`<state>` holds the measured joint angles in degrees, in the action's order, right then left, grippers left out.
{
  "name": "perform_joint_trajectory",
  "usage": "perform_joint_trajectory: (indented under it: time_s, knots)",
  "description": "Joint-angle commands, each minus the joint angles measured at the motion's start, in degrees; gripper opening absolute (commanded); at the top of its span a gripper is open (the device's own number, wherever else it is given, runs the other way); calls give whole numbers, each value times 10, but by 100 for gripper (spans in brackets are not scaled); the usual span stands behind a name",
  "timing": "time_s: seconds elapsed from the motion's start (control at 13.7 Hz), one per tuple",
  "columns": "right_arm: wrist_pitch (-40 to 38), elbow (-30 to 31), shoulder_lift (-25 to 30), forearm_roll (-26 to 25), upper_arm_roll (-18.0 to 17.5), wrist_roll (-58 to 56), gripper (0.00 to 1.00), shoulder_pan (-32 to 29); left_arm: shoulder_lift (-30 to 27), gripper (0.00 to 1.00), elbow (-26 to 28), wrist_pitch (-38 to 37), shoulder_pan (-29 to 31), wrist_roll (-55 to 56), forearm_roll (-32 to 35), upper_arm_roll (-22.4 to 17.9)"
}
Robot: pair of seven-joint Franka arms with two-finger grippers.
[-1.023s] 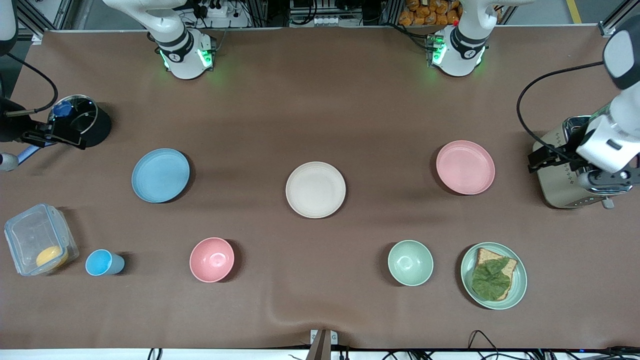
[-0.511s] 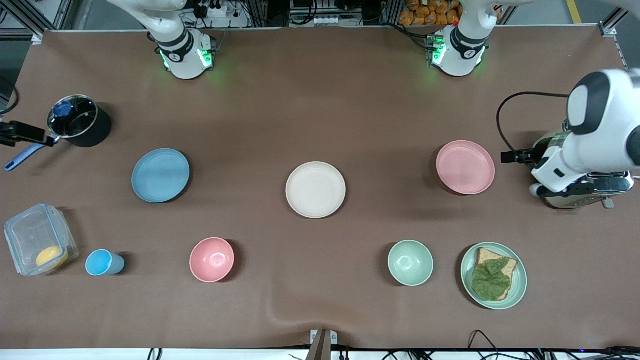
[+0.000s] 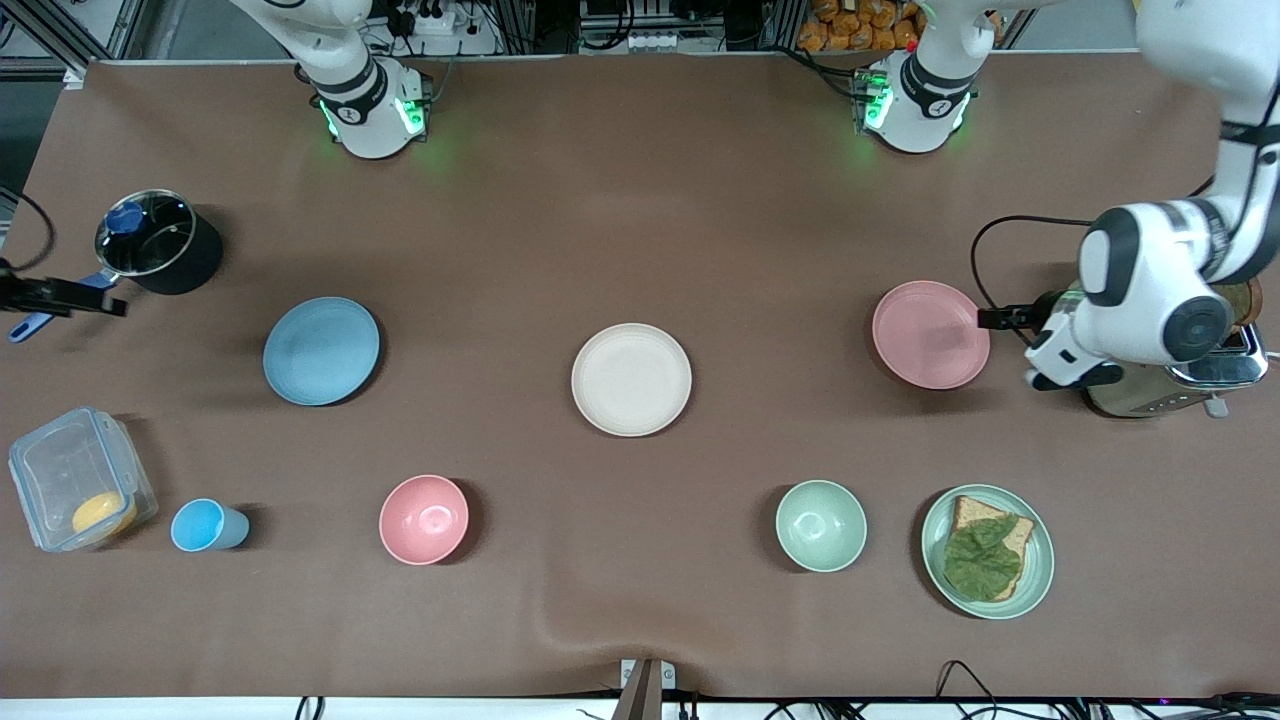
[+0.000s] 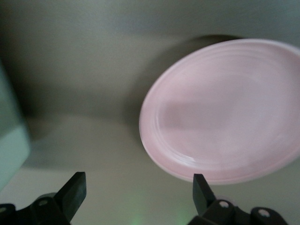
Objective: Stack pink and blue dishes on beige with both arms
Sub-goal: 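Grasp the pink plate and the blue plate with the left and right grippers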
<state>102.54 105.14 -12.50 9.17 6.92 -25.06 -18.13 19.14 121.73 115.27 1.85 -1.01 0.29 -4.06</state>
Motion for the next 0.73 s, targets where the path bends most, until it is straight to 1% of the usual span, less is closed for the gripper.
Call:
perform_joint_trajectory:
  time_s: [0.0,0.07,0.15,0.37,0.44,0.58,0.66]
  knots:
    - [46,15,-54,40,-9,-42,100,-8,29,100,12,38,60,-108,-68,6]
    - [50,14,-80,64,-9,-51,100,-9,35,100,11,40,69,-147,-105,5]
    - [52,14,-102,86,-9,-55,100,-9,35,100,12,40,69,-153,-121,5]
    - [71,14,-136,93,-11,-61,100,1,46,100,9,41,68,-156,-123,5]
    - [71,14,-146,94,-11,-61,100,6,51,98,7,42,69,-156,-124,5]
    - [70,14,-164,95,-12,-61,100,11,66,89,2,59,61,-156,-124,6]
    - [70,14,-173,95,-12,-62,100,12,72,81,1,63,61,-159,-124,6]
